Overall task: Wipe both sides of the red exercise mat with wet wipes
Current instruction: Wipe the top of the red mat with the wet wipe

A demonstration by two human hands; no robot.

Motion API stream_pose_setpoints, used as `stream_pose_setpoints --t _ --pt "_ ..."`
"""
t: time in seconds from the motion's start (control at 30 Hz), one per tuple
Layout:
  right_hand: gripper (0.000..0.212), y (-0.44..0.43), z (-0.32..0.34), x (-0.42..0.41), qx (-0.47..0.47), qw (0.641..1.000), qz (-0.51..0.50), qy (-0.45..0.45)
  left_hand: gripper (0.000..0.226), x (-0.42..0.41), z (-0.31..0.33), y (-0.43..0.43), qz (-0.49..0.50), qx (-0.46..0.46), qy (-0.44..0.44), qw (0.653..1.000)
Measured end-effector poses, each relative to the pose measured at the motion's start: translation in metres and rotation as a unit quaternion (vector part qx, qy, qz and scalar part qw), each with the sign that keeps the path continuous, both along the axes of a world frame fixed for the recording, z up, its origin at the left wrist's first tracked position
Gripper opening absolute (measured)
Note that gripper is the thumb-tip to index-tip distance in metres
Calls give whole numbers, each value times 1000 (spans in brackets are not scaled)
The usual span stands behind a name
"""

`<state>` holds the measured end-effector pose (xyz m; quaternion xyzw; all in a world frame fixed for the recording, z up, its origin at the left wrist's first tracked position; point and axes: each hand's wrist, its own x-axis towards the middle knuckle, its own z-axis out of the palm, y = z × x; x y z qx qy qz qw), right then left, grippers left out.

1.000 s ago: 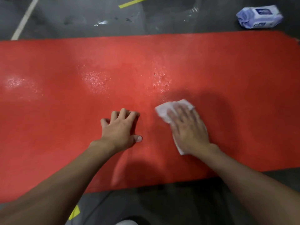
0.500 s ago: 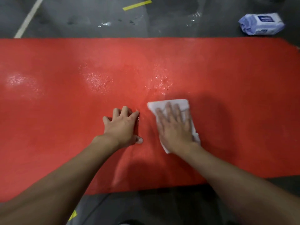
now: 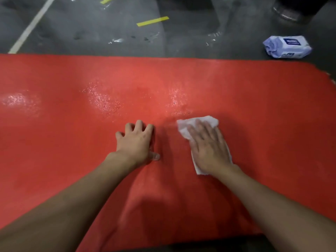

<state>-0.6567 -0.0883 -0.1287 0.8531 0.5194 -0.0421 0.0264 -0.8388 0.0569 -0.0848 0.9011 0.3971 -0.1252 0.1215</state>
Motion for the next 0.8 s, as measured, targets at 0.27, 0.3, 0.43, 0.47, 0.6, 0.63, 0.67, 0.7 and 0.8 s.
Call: stream_pose_setpoints --t 0.27,0.3,0.43,0.47,0.6,0.63,0.67,0.7,0.8 --pt "64 4 3 16 -20 996 84 22 114 5 1 8 4 -5 26 1000" --pt "63 6 3 25 -18 999 33 12 115 5 0 7 3 -4 31 1000" --pt "56 29 -8 -19 17 997 -74 28 111 12 3 8 5 -5 37 999" --pt "57 29 -8 -29 17 999 -9 29 109 13 4 9 5 -8 37 999" --pt "68 24 3 25 -28 992 118 19 107 10 2 9 0 -9 38 999" --pt "67 27 1 38 -24 999 38 15 108 9 1 9 -1 -10 42 999" --pt "63 32 -2 41 -16 998 -52 18 108 10 1 9 -2 -10 47 999" --pt "59 41 -5 30 0 994 -109 30 107 12 3 10 -4 -9 50 999" --pt "60 51 -13 -17 16 999 2 39 90 25 11 19 -10 -9 51 999"
